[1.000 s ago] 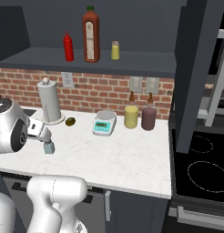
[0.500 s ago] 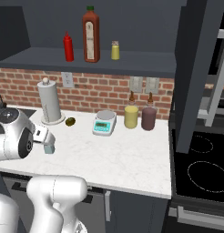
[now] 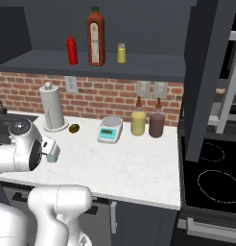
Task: Put the shaker and condiment bottle from the counter next to their counterparts in the cabinet.
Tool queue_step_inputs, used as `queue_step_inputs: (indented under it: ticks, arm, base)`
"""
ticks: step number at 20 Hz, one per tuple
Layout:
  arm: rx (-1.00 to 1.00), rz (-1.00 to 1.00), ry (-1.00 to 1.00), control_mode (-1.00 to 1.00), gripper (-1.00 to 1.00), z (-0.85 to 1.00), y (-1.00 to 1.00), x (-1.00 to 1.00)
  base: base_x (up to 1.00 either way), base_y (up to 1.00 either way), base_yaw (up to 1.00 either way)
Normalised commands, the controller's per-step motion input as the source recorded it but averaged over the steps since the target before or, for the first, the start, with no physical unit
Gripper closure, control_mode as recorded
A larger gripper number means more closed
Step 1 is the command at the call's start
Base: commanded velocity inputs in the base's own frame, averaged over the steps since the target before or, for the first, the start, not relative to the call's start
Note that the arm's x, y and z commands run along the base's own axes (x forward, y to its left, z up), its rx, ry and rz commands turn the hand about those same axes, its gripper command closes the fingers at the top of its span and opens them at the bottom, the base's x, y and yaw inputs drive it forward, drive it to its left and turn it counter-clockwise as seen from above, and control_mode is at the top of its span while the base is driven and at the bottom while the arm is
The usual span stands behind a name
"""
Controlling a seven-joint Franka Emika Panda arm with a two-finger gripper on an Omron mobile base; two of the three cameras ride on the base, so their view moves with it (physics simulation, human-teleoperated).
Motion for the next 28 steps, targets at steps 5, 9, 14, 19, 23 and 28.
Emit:
queue_step_inputs:
  ticks: [5, 9, 14, 19, 23, 28]
  arm:
    - [0.06, 0.00, 0.00, -1.00, -1.00, -0.33, 0.00, 0.23]
    - [0.00, 0.00, -0.01, -1.00, -1.00, -0.46, 0.00, 0.51]
    - [0.00, 0.00, -0.02, -1.00, -1.00, -0.27, 0.05, 0.39]
    - [0.02, 0.00, 0.00, -1.00, -1.00, 0.00, 0.02, 0.00]
    - [0.01, 0.00, 0.00, -1.00, -1.00, 0.00, 0.00, 0.00]
    - [0.00, 0.00, 0.00, -1.00, -1.00, -0.29, 0.00, 0.17]
  base:
    - [0.00, 0.00, 0.00]
    - [0.00, 0.00, 0.00]
    - [0.00, 0.00, 0.00]
    - [0.00, 0.00, 0.00]
    - [0.00, 0.00, 0.00]
    - [0.00, 0.00, 0.00]
